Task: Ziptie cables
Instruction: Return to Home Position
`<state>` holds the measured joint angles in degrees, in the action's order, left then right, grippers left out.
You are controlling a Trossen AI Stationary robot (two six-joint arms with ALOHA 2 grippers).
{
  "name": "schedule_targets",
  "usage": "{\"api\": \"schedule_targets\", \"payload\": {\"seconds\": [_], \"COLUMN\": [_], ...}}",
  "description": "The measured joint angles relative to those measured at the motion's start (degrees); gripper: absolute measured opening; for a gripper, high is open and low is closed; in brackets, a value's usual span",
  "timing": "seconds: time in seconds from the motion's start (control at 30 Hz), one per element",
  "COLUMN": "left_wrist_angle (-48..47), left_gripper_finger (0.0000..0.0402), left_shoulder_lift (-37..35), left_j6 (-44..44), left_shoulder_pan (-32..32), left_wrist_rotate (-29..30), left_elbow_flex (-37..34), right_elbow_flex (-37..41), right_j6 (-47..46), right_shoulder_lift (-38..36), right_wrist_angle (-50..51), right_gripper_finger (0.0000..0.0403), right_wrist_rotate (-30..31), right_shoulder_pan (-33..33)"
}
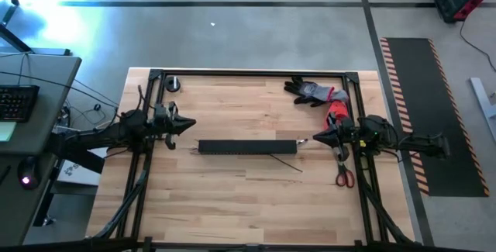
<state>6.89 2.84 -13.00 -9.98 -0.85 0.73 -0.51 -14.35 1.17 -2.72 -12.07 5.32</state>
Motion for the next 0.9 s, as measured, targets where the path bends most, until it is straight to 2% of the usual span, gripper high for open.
{"api": "schedule_targets", "payload": {"seconds": [0.17,0.37,0.5,0.9], "left_wrist_angle": [-6.4,-6.2,-6.1,-6.1], "left_gripper_finger": [0.0,0.0,0.0,0.0], "left_shoulder_lift": [-0.1,1.4,1.4,1.4], "left_j6": [3.4,4.2,1.2,-0.3], "left_shoulder_pan": [0.0,0.0,0.0,0.0], "left_wrist_rotate": [0.1,2.1,4.9,5.1], "left_elbow_flex": [0.0,0.0,0.0,0.0], "right_elbow_flex": [0.0,0.0,0.0,0.0], "right_j6": [6.2,6.6,6.8,6.9], "right_shoulder_lift": [0.1,2.0,2.7,2.6], "right_wrist_angle": [0.1,1.2,1.3,1.3], "right_gripper_finger": [0.0,0.0,0.0,0.0], "right_wrist_rotate": [1.6,7.6,7.6,7.8], "right_shoulder_pan": [0.0,0.0,0.0,0.0]}}
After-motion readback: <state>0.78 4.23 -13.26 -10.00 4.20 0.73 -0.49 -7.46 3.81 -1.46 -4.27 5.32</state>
